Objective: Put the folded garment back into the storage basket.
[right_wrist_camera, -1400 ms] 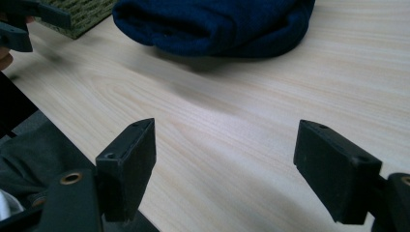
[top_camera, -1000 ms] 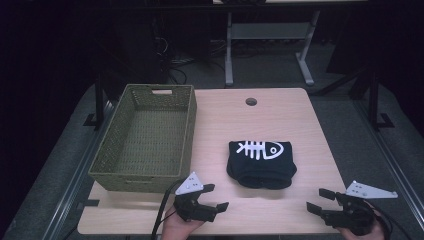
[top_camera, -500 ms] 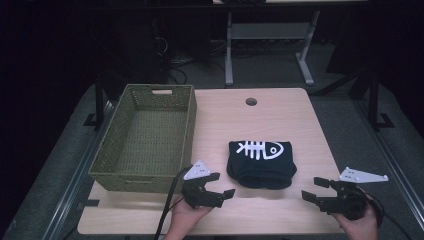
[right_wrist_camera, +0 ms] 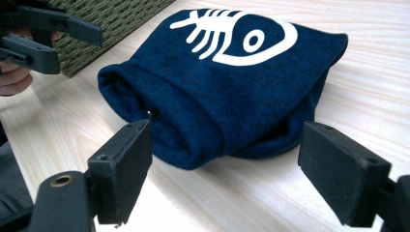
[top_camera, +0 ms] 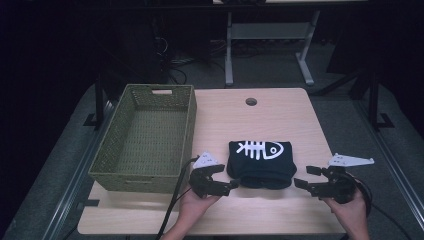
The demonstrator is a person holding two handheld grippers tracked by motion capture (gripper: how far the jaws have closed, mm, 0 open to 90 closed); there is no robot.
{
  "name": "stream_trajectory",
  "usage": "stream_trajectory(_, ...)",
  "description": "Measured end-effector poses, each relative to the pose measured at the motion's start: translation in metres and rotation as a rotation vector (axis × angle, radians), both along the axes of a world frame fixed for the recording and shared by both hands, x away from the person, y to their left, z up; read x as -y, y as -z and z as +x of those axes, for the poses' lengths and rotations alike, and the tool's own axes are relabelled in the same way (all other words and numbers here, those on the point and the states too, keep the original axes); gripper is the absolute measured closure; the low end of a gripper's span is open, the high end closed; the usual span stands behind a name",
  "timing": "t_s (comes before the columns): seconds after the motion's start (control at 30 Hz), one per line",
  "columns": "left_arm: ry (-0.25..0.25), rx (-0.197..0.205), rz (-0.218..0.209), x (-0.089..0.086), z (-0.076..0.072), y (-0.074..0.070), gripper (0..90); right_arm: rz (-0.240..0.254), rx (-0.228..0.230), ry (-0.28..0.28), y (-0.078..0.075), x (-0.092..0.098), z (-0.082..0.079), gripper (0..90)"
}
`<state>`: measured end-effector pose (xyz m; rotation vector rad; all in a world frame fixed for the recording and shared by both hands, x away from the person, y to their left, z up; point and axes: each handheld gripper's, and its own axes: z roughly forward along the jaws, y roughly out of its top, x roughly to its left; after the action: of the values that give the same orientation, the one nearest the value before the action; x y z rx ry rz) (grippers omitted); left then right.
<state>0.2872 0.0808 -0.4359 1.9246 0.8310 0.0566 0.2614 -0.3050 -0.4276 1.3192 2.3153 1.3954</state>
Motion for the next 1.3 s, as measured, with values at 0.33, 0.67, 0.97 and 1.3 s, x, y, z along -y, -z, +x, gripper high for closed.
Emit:
stream_trajectory(0.33,-0.051,-0.009,0.013,0.012,0.020,0.000,19.9,0.006,-0.012,-0.012,-0.010,0.001,0.017,19.4)
stream_trajectory(0.67,-0.098,-0.029,0.024,0.024,0.040,0.000,20.1,-0.006,-0.026,-0.025,-0.016,-0.006,0.045,21.0)
stream_trajectory(0.97,-0.170,-0.089,0.056,0.028,0.059,0.014,20.1,-0.039,-0.113,-0.001,-0.002,-0.009,0.071,21.2)
stream_trajectory(1.3,-0.189,-0.144,0.097,0.033,0.069,0.028,20.4,-0.047,-0.214,0.012,0.022,-0.013,0.089,27.1)
